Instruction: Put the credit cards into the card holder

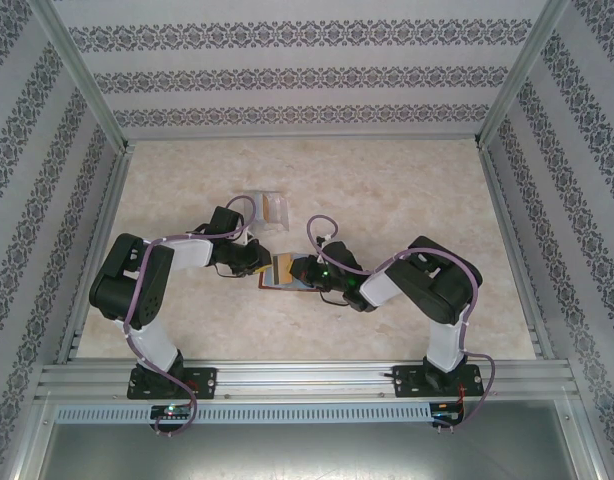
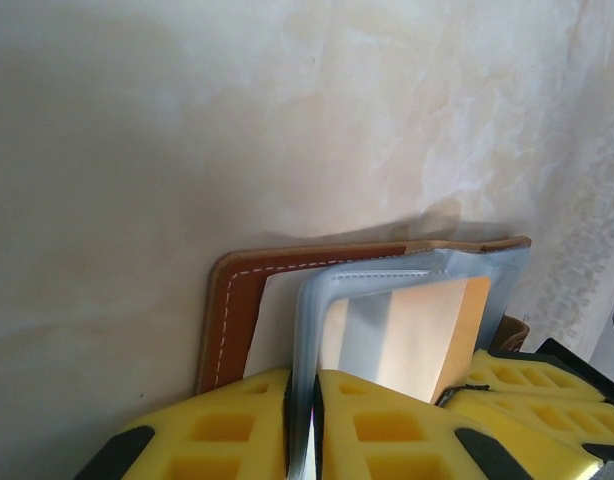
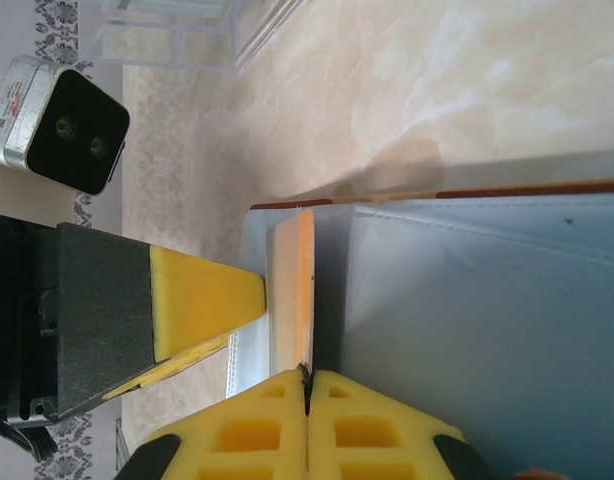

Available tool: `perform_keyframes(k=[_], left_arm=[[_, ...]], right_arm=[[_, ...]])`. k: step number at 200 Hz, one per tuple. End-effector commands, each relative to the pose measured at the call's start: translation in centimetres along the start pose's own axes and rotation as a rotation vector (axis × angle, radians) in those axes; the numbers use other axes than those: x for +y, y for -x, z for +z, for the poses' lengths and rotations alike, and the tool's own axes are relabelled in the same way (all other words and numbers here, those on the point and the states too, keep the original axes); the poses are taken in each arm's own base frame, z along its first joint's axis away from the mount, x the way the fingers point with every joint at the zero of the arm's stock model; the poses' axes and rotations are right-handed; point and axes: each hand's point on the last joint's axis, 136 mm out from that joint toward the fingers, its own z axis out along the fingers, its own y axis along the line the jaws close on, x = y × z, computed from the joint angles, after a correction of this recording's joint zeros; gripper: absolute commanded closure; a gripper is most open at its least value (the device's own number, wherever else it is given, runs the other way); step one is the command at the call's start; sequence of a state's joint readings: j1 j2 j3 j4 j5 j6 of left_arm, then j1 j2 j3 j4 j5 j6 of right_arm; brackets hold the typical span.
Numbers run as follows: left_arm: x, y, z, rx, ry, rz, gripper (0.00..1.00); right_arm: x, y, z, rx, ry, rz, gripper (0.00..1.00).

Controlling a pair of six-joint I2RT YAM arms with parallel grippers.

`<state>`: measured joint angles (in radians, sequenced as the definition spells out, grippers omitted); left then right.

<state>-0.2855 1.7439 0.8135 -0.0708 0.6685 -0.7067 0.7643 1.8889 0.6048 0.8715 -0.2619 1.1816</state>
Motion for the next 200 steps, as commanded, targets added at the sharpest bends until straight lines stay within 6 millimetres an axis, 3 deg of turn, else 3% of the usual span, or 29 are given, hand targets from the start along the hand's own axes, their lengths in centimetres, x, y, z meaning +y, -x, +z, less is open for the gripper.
perform_keyframes(k=[1,47,89,126,200], left_arm=[[1.7,-0.6,0.2,0.006,0.049,-0.036,0.82],[1.7,-0.6,0.2,0.008,0.053,-0.035,0.83],[1.7,-0.6,0.3,0.011,0.048,-0.036,0.83],[1.7,-0.7,0.3,0.013,0.047,-0.033,0.83],[1.7,-0.8,0.2,0.011,0.045,-0.035,0.82]], right_arm=[[-0.9,-1.3,0.0,0.040,-0.073,-0.012,0.85],[-0.7,-0.9,-1.4,0.039,-0.133,-0.081,0.83],[-0.7,-1.1,-1.0,0.050,-0.138,-0.092,0.79],[-0.6,-1.1,-0.9,0.059,-0.143,-0.104,0.89],[0.5,-2.3,0.4,0.104,-0.135,-0.135,0.95]])
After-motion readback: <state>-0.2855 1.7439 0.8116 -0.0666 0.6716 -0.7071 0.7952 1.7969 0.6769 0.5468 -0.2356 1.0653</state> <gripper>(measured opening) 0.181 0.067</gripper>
